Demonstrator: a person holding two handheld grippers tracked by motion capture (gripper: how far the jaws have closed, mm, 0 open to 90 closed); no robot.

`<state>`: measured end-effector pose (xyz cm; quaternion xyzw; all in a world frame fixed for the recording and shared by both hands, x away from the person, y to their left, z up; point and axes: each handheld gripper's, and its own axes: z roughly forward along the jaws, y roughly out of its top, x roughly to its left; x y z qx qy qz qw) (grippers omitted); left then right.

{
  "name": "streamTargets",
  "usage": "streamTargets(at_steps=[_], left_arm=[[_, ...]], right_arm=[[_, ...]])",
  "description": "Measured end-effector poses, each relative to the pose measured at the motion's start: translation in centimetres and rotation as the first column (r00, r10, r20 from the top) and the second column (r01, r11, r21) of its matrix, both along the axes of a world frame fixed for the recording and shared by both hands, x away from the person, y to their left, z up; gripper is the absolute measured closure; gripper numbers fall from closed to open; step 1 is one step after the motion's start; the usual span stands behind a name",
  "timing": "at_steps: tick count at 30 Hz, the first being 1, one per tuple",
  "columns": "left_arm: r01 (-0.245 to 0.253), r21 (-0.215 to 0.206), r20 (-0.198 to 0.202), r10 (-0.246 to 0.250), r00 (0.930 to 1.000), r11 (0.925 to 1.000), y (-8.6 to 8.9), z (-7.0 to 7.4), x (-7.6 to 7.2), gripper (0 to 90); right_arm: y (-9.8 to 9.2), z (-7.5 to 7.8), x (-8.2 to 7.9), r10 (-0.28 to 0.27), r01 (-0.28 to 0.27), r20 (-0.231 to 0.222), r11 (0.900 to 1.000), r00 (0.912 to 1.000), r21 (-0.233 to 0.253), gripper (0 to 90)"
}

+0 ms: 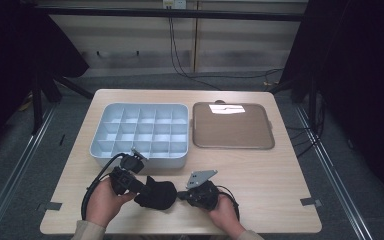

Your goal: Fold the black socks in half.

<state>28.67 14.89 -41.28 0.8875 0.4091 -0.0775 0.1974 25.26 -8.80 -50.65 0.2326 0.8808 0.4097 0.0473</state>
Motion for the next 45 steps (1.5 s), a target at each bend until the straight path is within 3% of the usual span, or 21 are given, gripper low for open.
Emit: streamTargets(at_steps=[9,34,37,45], left_arm=[[0.041,0.007,0.004,-0.041,0.9991,0.9991,-1.3,0.2,0.1,85.8],[0.058,-0.011,-0.003,-0.058,0.9983,0.9983,-3.0,-0.2,0.4,86.1],[0.076,0.007,0.002,-0.076,0.9971,0.9971,-3.3,-0.3,0.4,86.2],[0.082,0.004,-0.003,-0.082,0.9966,0.9966,-3.9,-0.4,0.4,86.3]], right_arm=[[0.1,0.0,0.0,0.003,-0.003,0.012,1.0,0.9999,0.0,90.0],[0.5,-0.1,-0.1,0.008,-0.008,0.014,1.0,0.9999,0.004,90.0],[0.6,0.0,-0.2,0.01,-0.01,0.013,1.0,0.9999,0.0,90.0],[0.7,0.0,-0.3,0.007,-0.007,0.014,1.0,0.9999,0.0,90.0]])
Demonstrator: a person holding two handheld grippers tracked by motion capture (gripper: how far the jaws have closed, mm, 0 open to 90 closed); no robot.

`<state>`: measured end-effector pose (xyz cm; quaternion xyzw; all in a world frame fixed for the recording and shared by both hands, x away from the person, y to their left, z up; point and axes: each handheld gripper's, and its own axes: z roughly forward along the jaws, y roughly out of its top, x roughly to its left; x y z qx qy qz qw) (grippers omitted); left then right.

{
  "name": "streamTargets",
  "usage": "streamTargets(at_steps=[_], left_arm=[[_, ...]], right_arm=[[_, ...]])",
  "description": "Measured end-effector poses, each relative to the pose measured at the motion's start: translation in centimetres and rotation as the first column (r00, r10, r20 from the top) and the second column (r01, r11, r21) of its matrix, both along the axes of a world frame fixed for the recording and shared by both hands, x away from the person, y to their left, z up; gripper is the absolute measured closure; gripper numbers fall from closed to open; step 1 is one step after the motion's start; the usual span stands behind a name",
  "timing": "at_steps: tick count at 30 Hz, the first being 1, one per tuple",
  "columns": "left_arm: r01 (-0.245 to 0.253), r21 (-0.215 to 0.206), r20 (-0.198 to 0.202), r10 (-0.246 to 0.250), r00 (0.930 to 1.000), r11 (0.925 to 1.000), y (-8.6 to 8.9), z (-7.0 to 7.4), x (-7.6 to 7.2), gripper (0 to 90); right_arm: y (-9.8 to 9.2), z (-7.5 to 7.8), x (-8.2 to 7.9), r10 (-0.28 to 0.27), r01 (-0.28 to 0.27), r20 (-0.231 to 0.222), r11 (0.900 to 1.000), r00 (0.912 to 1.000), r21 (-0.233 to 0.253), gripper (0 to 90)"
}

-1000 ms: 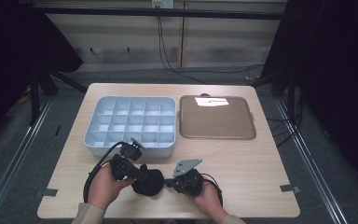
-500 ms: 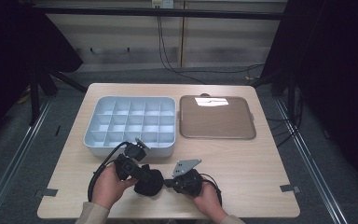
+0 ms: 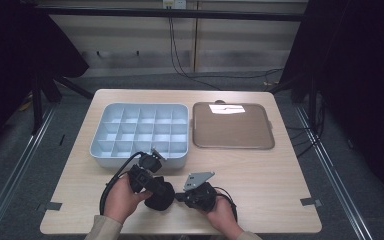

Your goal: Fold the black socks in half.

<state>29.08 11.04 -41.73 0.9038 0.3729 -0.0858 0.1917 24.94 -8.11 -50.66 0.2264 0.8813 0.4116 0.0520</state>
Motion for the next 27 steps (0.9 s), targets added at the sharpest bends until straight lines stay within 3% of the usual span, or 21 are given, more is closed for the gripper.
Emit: streamTargets(at_steps=[14,27], left_arm=[[0.007,0.012,-0.01,-0.007,0.9999,0.9999,0.0,-0.7,0.1,86.3],[-0.007,-0.004,-0.018,0.007,0.9998,1.0,-0.5,-1.8,0.2,86.0]], right_arm=[[0.2,0.0,0.0,-0.003,0.003,0.006,1.0,1.0,0.001,90.0],[0.2,-0.1,-0.1,-0.005,0.005,-0.006,1.0,1.0,0.009,90.0]])
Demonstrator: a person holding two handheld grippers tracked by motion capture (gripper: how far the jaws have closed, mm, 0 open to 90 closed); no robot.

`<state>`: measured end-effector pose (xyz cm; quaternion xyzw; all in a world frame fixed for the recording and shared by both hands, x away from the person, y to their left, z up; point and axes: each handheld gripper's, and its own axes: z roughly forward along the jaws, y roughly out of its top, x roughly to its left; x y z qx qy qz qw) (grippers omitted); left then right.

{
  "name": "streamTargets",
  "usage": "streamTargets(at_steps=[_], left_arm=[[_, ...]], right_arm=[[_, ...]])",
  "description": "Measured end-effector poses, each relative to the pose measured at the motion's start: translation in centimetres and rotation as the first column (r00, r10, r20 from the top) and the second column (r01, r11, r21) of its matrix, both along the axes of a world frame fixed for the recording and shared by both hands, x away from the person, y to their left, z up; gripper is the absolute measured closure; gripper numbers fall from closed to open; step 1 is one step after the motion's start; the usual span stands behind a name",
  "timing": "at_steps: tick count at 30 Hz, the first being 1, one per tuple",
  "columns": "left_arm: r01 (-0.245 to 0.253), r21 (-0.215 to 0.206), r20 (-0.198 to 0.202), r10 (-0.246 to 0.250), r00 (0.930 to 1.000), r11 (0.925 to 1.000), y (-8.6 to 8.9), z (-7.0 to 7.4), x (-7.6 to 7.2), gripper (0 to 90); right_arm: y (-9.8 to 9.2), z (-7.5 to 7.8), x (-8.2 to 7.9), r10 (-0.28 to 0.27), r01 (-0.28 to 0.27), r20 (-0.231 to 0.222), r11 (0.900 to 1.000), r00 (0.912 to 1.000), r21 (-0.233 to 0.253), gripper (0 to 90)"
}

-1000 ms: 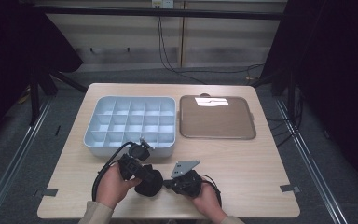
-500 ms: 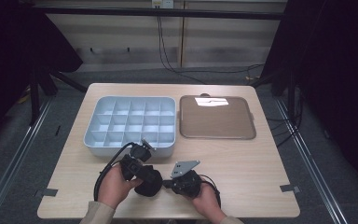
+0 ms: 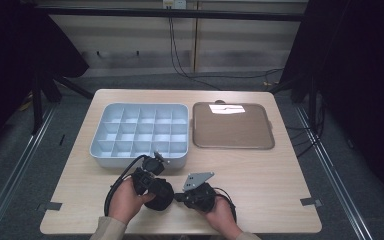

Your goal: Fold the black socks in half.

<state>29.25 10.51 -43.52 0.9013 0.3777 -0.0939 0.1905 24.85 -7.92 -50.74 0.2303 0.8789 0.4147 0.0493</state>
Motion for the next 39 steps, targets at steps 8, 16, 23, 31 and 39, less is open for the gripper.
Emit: streamTargets(at_steps=[8,16,23,31,39], left_arm=[[-0.005,-0.006,-0.005,0.005,1.0,1.0,-0.2,-0.3,0.0,86.2],[-0.002,-0.009,-0.001,0.002,1.0,1.0,-0.4,-0.6,-0.1,86.2],[-0.006,-0.003,-0.004,0.006,1.0,1.0,-0.3,-0.7,0.0,86.1],[-0.002,-0.006,-0.008,0.002,1.0,1.0,-0.3,-0.9,0.0,85.8],[-0.005,-0.008,-0.018,0.005,0.9998,1.0,-0.4,-1.3,0.1,85.7]], right_arm=[[0.0,0.0,0.0,-0.001,0.001,-0.002,1.0,1.0,-0.001,89.9],[0.0,0.0,0.0,0.003,-0.003,0.002,1.0,1.0,0.002,89.9],[0.0,0.0,0.0,0.004,-0.004,0.001,1.0,1.0,0.001,89.9],[-0.2,0.1,0.0,0.002,-0.002,0.008,1.0,1.0,-0.008,88.3],[-1.0,0.4,0.3,-0.019,0.019,0.008,1.0,0.9998,0.004,87.6]])
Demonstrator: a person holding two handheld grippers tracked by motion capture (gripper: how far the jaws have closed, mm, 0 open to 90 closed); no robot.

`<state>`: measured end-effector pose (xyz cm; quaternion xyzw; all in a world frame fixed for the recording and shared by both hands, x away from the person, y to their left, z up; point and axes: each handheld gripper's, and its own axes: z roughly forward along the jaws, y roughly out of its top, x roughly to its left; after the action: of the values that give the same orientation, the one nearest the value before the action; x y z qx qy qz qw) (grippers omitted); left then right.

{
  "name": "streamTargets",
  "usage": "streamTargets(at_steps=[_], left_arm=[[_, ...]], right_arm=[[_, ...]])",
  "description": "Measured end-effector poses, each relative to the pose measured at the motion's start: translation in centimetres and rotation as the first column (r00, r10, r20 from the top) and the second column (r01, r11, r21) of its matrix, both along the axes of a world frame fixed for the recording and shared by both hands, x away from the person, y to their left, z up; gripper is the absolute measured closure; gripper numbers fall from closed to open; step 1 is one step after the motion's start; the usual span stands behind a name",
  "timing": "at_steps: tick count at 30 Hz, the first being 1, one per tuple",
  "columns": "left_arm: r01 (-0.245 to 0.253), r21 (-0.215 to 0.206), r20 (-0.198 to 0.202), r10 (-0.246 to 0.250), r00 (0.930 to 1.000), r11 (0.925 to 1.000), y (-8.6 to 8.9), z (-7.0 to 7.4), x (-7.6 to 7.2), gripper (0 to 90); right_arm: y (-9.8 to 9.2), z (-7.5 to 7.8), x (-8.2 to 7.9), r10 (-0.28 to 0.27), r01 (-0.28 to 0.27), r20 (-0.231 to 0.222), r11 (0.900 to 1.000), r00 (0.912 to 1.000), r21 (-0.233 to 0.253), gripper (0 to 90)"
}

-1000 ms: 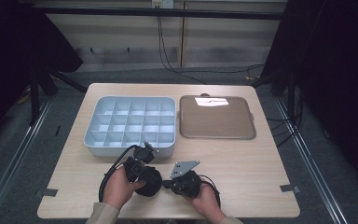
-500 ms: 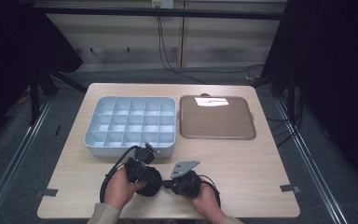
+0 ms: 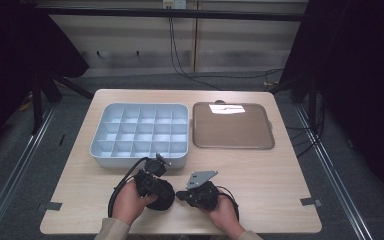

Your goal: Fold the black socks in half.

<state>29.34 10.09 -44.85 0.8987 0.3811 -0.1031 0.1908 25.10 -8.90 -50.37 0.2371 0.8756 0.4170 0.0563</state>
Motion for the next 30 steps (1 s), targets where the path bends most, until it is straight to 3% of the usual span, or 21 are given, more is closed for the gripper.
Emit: streamTargets(at_steps=[8,14,30], left_arm=[[0.007,0.014,-0.004,-0.007,1.0,0.9999,-0.3,-0.5,0.0,86.0],[0.016,0.023,0.011,-0.016,0.9998,0.9996,-0.3,-0.6,0.0,86.2],[-0.01,0.063,0.016,0.009,0.9998,0.9979,1.6,-0.5,0.0,86.3]], right_arm=[[-1.6,0.2,0.5,-0.047,0.047,0.0,0.999,0.9989,0.007,82.1],[-2.7,0.3,0.8,-0.103,0.103,-0.004,0.995,0.9947,0.009,72.3],[-2.9,-0.1,1.1,-0.147,0.147,-0.03,0.989,0.9887,-0.009,59.1]])
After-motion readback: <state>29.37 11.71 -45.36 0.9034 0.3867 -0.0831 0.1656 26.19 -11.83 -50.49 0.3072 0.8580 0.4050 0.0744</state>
